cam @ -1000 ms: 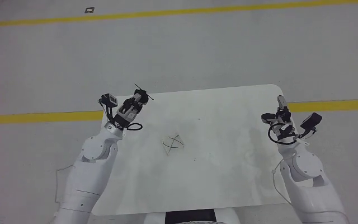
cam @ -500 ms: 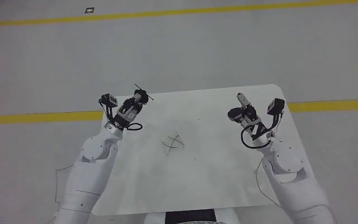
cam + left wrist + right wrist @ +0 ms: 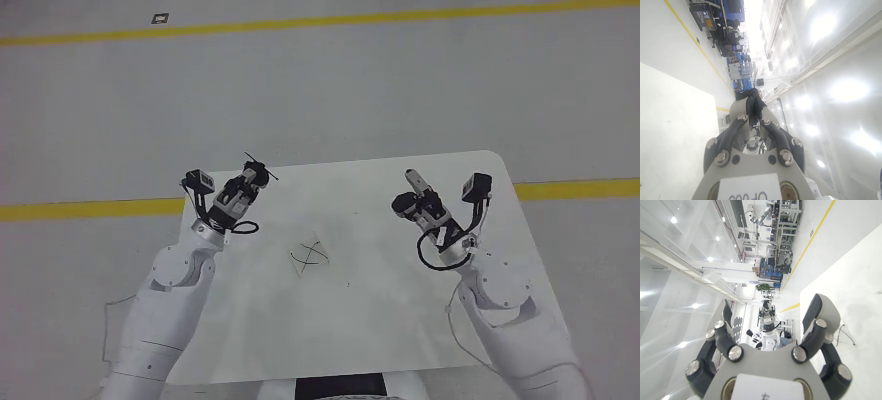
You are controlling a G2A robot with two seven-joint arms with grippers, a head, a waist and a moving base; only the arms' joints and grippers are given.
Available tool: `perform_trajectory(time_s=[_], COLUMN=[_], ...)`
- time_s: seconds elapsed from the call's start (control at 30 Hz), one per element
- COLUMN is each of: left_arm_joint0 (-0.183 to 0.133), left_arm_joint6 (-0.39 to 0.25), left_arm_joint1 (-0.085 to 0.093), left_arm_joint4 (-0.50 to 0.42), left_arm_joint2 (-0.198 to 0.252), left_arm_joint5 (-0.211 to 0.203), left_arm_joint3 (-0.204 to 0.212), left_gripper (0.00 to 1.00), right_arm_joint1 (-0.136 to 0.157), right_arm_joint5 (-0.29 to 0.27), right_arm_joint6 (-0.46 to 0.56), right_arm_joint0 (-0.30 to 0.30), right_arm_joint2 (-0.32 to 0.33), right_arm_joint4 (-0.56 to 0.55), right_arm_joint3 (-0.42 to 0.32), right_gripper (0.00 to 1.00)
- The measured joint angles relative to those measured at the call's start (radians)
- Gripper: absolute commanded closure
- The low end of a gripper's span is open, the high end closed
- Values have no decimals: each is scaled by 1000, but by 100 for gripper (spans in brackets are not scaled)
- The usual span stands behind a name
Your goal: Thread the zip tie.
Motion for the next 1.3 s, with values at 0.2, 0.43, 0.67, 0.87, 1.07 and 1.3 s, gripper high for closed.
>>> perform_trajectory(time_s=[0.2, 0.43, 0.67, 0.87, 1.07, 1.3], left_arm_joint0=[0, 7, 6, 11, 3, 0], left_arm_joint6=[53, 84, 89, 98, 107, 95], left_arm_joint1=[-20, -41, -43, -46, -52, -52], left_arm_joint4=[-5, 2, 14, 11, 18, 20], left_arm_joint2=[49, 57, 50, 71, 103, 106], left_arm_joint5=[0, 0, 0, 13, 12, 12], left_arm_joint3=[-5, 3, 0, -1, 17, 17], left_gripper=[100, 100, 100, 100, 100, 100], right_arm_joint1=[-21, -54, -56, -63, -83, -85], right_arm_joint5=[-3, 17, 21, 12, 10, 10], right_arm_joint6=[40, 6, 0, 7, 43, 48], right_arm_joint0=[83, 202, 214, 220, 274, 278], right_arm_joint2=[-135, -269, -272, -297, -366, -371], right_arm_joint4=[26, 50, 56, 54, 87, 92], right_arm_joint3=[37, 117, 119, 123, 154, 152], right_gripper=[0, 0, 0, 0, 0, 0])
